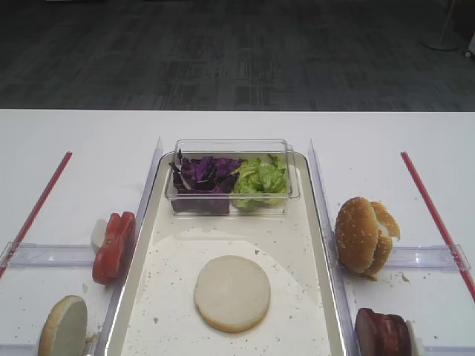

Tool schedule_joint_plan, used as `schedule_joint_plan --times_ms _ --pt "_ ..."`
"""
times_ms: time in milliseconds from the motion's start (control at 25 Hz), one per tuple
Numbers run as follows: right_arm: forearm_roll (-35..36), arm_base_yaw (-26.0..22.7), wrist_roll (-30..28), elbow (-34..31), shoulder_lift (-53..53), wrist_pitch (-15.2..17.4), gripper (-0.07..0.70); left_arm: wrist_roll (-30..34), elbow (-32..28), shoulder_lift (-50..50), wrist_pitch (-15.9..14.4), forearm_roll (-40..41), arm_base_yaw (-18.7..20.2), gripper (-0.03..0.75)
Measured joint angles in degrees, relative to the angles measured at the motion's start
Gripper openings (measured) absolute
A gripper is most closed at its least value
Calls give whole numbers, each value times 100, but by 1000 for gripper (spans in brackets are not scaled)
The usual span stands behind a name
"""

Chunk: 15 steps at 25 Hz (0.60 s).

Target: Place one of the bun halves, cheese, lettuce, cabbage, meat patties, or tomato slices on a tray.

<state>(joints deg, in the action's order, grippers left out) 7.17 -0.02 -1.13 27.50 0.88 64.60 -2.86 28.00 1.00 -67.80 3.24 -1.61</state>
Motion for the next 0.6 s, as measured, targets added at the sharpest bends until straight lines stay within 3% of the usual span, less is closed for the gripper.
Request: schedule_joint_plan --times_ms 600 --pt "0 0 -11 0 0 0 692 0 0 0 0 0 0 687"
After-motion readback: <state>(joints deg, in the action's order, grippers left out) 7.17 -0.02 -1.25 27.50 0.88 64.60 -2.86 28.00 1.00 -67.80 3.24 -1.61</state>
